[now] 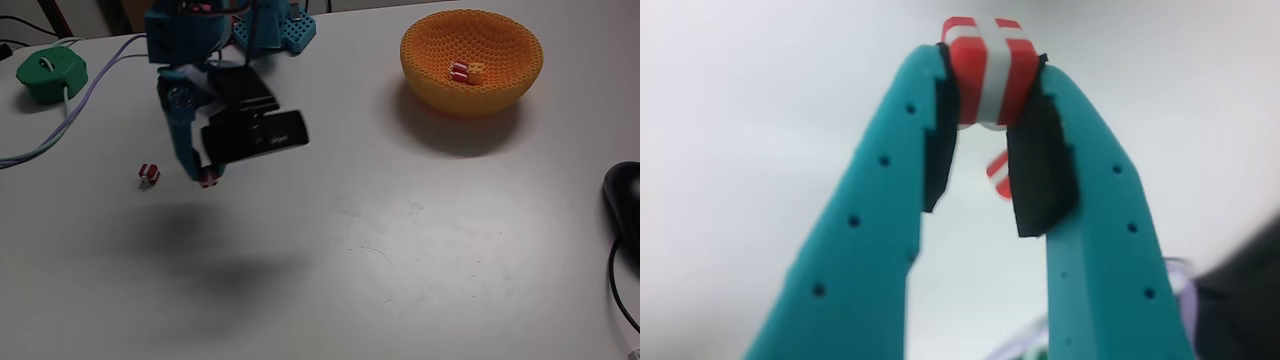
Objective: Place cube pieces into the yellow basket
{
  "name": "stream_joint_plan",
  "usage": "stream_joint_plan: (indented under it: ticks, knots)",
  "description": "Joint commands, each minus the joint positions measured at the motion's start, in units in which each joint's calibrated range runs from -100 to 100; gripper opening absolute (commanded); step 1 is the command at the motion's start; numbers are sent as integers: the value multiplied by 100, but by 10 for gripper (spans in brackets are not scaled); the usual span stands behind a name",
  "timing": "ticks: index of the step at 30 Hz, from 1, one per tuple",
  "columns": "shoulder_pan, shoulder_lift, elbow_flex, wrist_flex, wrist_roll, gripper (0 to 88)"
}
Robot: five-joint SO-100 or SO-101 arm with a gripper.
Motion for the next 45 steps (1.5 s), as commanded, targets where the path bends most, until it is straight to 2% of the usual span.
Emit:
stream_joint_plan:
  ticks: [1,6,9,12,14,16,17,18,24,26,27,31,33,39,42,45]
  knots:
    - [-1574,-1150,-733,2049,-88,0]
    - [-4407,-1302,-1609,4143,-830,0]
    - [-5917,-1453,-1359,4082,-1358,0]
    - [-6998,-1586,-694,3048,-1778,0]
    - [-7324,-1624,-107,2032,-1924,5]
    - [-7492,-1624,307,1050,-1690,256]
    - [-7557,-1624,394,815,-1617,342]
    - [-7613,-1624,403,728,-1587,378]
    - [-7557,-1813,509,798,-1778,423]
    - [-7091,-1861,211,1467,-1700,393]
    - [-6616,-1879,37,1849,-1431,380]
    - [-3885,-1955,-704,3005,-327,351]
    - [-2553,-2059,-588,3031,-127,349]
    - [868,-2097,394,1267,63,345]
    - [1902,-2069,1154,94,-122,343]
    - [2489,-1917,1828,-783,-239,341]
